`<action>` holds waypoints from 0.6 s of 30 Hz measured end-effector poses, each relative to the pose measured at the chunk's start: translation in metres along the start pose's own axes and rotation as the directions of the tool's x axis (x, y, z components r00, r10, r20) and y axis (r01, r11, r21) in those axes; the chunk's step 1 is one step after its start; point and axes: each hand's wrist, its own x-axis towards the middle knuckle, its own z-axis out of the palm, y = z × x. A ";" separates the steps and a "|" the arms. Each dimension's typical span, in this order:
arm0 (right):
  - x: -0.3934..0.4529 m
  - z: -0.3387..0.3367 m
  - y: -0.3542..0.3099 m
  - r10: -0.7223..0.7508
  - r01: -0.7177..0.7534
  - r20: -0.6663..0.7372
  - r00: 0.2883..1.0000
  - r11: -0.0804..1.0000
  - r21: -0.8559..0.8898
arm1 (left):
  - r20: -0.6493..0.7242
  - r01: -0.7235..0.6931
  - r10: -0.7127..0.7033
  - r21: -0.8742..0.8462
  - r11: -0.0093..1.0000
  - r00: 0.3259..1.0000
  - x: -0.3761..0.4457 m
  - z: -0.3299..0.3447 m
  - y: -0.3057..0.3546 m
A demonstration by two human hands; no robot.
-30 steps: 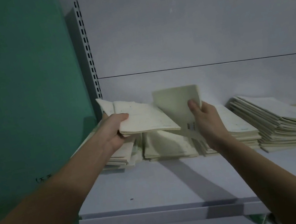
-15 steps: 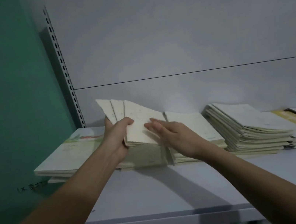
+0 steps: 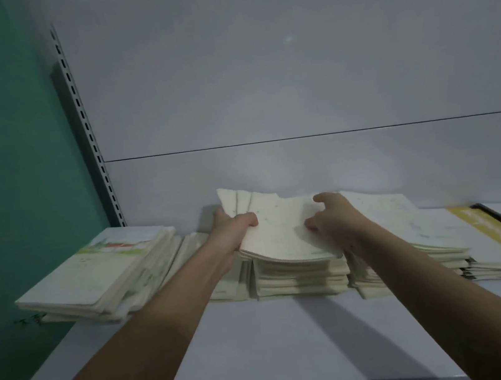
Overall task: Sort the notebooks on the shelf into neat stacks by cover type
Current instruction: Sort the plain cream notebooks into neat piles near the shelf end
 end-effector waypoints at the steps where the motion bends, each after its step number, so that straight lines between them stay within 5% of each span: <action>1: 0.002 0.000 0.003 -0.023 0.023 0.001 1.000 0.999 -0.049 | 0.018 0.005 -0.006 0.102 0.995 1.000 0.002 0.003 0.000; 6: 0.020 0.011 0.013 -0.072 0.090 0.076 0.994 0.964 -0.251 | -0.020 -0.003 0.014 0.477 0.879 1.000 0.006 0.017 0.004; 13: 0.039 0.029 0.027 -0.013 0.055 0.077 0.997 0.819 -0.571 | 0.130 0.035 -0.075 0.287 0.957 0.989 0.023 0.025 -0.014; 18: 0.032 0.027 0.020 -0.098 0.078 0.001 0.995 0.786 -0.613 | 0.155 -0.031 -0.020 0.321 0.947 0.988 0.018 0.020 -0.011</action>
